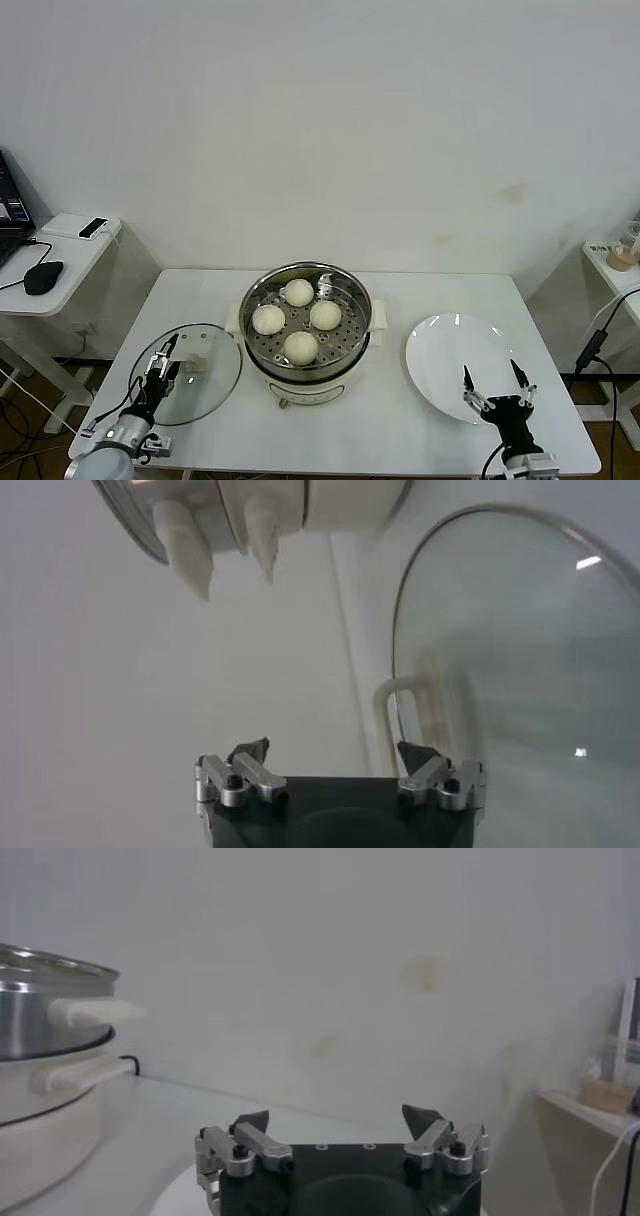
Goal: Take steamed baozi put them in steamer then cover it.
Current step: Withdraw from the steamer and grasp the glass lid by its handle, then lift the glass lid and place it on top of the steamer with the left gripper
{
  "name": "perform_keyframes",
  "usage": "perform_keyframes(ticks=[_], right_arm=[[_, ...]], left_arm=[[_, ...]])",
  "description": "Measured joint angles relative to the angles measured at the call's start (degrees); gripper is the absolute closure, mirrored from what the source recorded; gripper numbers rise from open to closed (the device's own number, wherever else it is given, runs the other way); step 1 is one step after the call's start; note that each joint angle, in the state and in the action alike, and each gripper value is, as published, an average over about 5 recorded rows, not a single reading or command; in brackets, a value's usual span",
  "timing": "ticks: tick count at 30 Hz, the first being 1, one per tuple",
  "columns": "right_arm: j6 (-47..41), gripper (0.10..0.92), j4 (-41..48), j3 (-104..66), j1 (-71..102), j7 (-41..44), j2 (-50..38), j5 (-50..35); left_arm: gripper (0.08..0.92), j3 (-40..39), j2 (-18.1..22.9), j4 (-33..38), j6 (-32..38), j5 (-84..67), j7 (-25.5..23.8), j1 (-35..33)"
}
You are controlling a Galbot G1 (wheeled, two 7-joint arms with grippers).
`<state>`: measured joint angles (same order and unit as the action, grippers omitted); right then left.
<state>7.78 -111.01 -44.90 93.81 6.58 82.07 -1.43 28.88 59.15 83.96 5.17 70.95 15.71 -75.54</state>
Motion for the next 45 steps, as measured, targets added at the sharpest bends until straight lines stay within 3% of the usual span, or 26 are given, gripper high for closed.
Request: perform_keyframes(ticks=[12, 35, 45], right_arm=[[-0.04, 0.203, -0.15, 0.56, 0.21, 0.18, 0.22, 0.83], [-0.45, 0.203, -1.44, 1.96, -0.10, 0.26, -0.28, 0.91], [-0.51, 0.203, -2.11, 2.50, -0.35, 0.32, -0.95, 0.70]], left_arm=[[0.197, -1.32, 0.72, -4.31, 0.41, -1.03, -0.29, 4.39], [0.834, -0.19, 1.60, -5.80, 1.91, -3.14, 1.44, 4.56], [0.861, 2.73, 2.32, 0.04, -0.29, -5.23, 3.32, 0.10]])
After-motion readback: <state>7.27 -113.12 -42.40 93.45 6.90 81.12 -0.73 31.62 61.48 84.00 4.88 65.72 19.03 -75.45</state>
